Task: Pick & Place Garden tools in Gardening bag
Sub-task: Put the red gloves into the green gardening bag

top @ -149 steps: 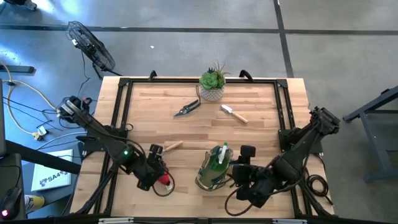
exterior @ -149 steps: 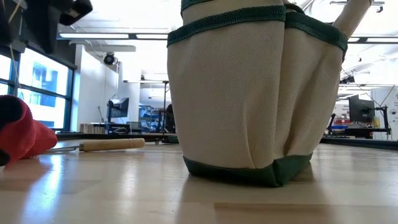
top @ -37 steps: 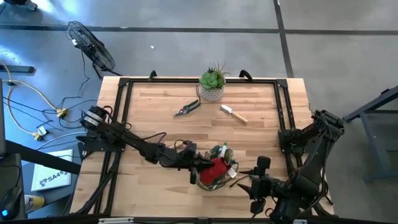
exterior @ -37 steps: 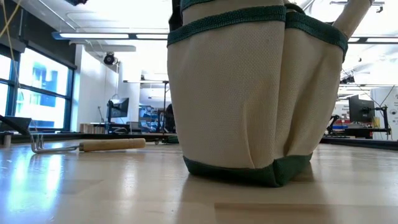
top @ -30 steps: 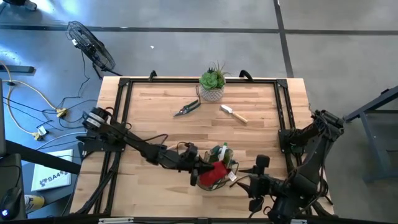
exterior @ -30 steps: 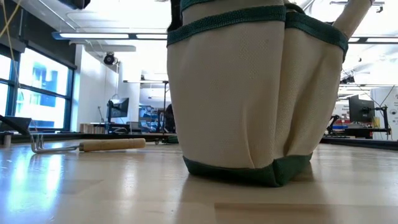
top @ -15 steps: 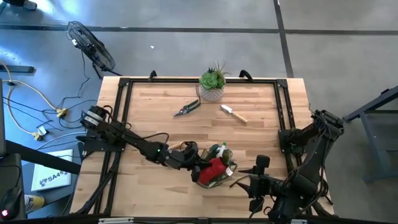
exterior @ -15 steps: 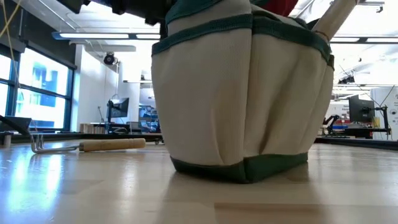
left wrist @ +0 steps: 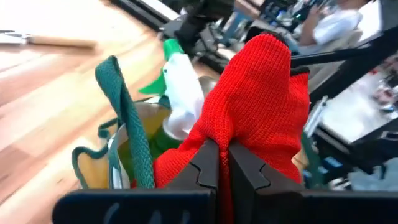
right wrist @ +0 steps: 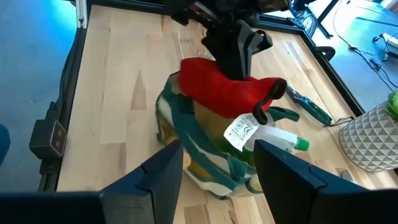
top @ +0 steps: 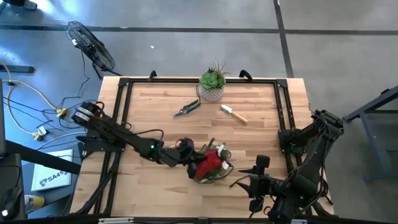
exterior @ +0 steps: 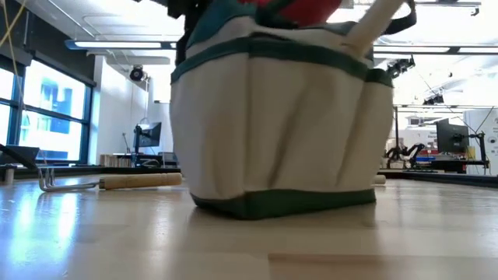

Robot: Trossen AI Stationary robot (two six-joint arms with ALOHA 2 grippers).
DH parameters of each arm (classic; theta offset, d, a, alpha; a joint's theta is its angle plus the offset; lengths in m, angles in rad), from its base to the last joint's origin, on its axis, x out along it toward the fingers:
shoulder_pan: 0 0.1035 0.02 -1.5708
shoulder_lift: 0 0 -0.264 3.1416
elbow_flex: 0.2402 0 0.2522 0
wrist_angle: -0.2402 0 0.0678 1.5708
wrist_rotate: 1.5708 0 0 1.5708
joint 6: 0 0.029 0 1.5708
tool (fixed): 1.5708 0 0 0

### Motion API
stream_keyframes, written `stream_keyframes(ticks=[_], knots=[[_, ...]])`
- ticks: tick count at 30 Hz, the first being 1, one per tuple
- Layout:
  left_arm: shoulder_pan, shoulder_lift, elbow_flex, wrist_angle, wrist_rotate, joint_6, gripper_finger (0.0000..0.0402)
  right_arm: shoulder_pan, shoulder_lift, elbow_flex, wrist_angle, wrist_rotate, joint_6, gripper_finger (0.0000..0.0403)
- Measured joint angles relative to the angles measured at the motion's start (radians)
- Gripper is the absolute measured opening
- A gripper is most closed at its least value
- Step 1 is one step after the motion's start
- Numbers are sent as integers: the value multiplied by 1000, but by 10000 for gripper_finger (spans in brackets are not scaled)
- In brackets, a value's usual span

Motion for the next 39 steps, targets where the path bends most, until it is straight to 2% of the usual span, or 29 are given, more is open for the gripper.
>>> stream_keyframes(ticks=[9,17,24,31,35,39], knots=[[0,16,-1,-124,5,-59,5,0,0,0,-5,0,-5,188],[0,4,-1,-82,9,33,19,0,0,0,-7,0,-5,188],[0,-18,1,-44,90,178,29,0,0,0,-7,0,-5,188],[14,-28,0,-184,79,180,31,0,0,0,-7,0,-4,188],[14,-28,-1,-169,53,188,31,0,0,0,-7,0,0,188],[14,-28,-1,-176,72,224,32,0,0,0,-6,0,2,188]])
